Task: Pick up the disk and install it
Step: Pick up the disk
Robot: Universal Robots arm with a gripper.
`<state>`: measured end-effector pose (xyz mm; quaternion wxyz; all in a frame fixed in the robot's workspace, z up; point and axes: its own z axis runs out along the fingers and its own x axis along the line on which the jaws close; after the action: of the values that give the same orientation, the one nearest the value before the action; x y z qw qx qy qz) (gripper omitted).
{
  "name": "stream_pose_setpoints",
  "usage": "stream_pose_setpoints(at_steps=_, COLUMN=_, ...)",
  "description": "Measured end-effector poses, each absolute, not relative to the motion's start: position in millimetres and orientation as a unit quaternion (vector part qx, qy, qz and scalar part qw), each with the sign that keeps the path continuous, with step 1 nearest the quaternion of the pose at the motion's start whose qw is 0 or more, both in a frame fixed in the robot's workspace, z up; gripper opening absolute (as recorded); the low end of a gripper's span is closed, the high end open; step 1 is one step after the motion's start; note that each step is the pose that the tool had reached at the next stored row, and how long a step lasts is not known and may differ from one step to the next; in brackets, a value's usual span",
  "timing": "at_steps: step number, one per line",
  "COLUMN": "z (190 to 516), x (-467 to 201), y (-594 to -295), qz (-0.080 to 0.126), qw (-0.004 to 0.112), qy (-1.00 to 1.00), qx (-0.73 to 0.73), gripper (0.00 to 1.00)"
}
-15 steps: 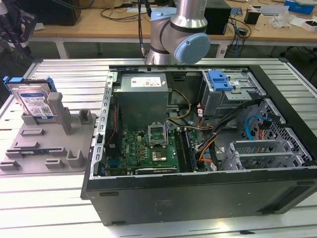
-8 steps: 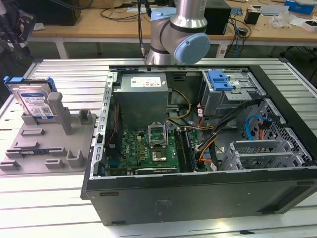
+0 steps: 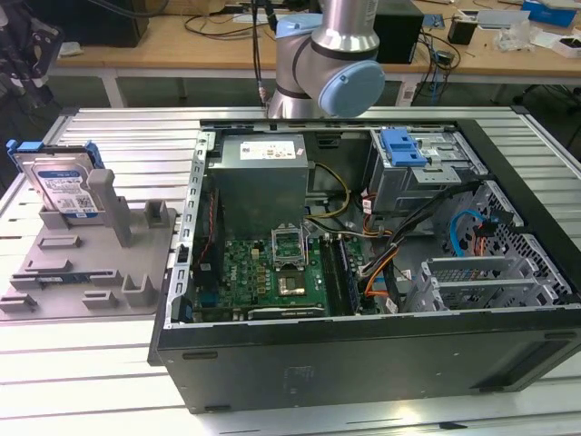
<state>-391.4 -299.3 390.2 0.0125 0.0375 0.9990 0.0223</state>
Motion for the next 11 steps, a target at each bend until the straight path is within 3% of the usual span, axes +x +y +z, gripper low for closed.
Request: stream_pose_setpoints(at_steps=11, z=389.6, x=-395.6, y=-298.7, qz=0.021, qw=0.011, qy=0.999, qx=0.037, gripper=0.11)
